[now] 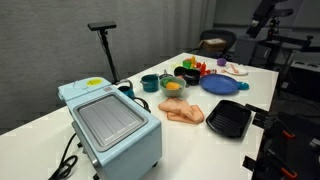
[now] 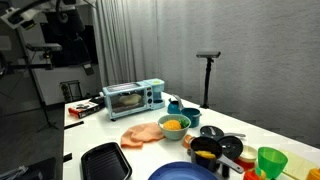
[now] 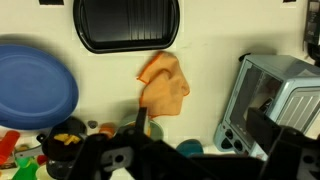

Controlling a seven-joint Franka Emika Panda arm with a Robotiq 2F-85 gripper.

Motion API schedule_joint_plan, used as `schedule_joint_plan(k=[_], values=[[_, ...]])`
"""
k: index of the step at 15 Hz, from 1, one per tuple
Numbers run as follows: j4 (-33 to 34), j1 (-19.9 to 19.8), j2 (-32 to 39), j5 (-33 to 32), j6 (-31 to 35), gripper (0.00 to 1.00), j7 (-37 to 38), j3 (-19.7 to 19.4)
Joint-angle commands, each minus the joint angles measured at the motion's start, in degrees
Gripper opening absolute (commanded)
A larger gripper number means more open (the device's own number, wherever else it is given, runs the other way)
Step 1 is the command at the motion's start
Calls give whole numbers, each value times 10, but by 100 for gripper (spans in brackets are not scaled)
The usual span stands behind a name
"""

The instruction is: Use the orange cloth to wipe the blue plate

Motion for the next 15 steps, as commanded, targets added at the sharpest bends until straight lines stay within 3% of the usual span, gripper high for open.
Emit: schedule_joint_plan(k=[1,6,11,15], values=[[1,-8,1,5,-2,100,-4,6],[4,2,68,4,126,100,16,43],[42,-13,209,-67,185,100,94,111],[77,-1,318,-99,238,100,123,129]])
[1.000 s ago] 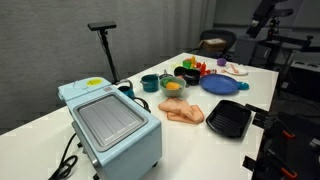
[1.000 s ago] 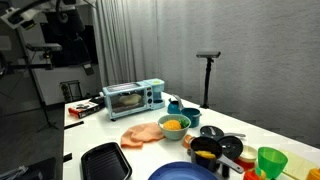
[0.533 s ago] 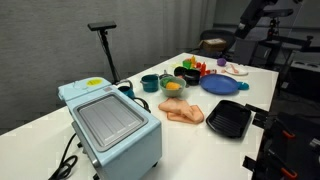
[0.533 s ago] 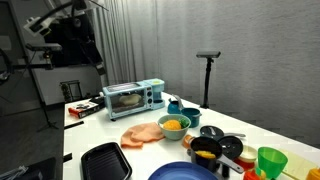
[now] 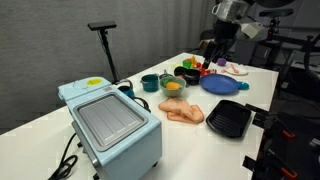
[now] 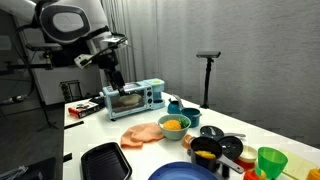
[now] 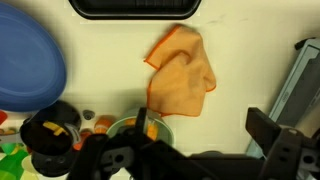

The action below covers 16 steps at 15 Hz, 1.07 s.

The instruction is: Use the orange cloth to wipe the blue plate

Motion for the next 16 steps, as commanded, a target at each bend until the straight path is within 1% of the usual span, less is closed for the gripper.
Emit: schedule_joint_plan(k=[1,4,5,7,10,11,13,16], values=[[55,0,105,-35,31,100,27,13],[79,4,169,-50,35,100,31,11],[86,7,186,-43,36,100,25,9],[95,10,213,0,53,100,-8,10],[102,12,242,24,55,100,-42,17],[102,15,250,20,60,100,-49,19],[104,26,271,-16,81,100,-42,21],[92,46,292,-78,149,100,-20,16]])
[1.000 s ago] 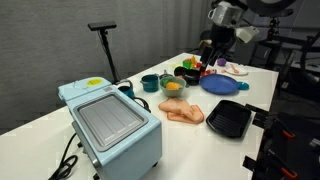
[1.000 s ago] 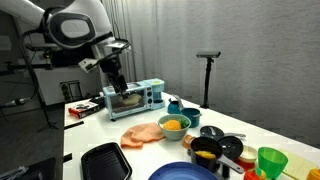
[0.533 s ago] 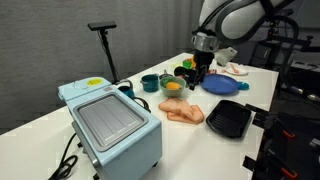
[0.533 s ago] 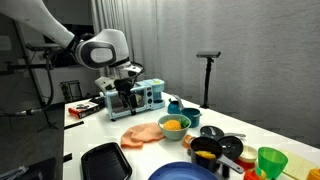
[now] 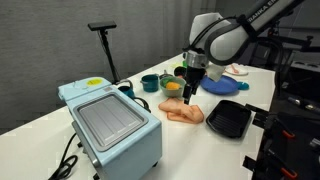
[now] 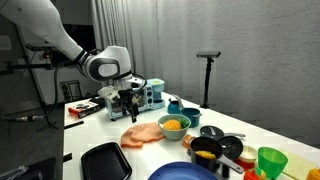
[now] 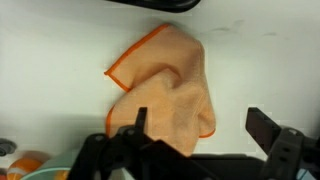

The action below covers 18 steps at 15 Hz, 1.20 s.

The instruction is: Use the orange cloth to wipe the blue plate

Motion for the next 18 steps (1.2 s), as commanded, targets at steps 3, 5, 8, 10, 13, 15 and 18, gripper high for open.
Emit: schedule_joint_plan(k=[3,5,8,10,13,15,18], values=[[8,41,56,-99,116,100,52,-18],[-1,55,60,-142,138,100,87,-41],[-2,90,67,-231,157,100,173,-102],[9,94,80,-240,151,100,193,-111],[10,72,90,-171,131,100,152,-72],[17,69,97,-126,123,100,156,-56],[28,87,113,-119,141,100,190,-68]])
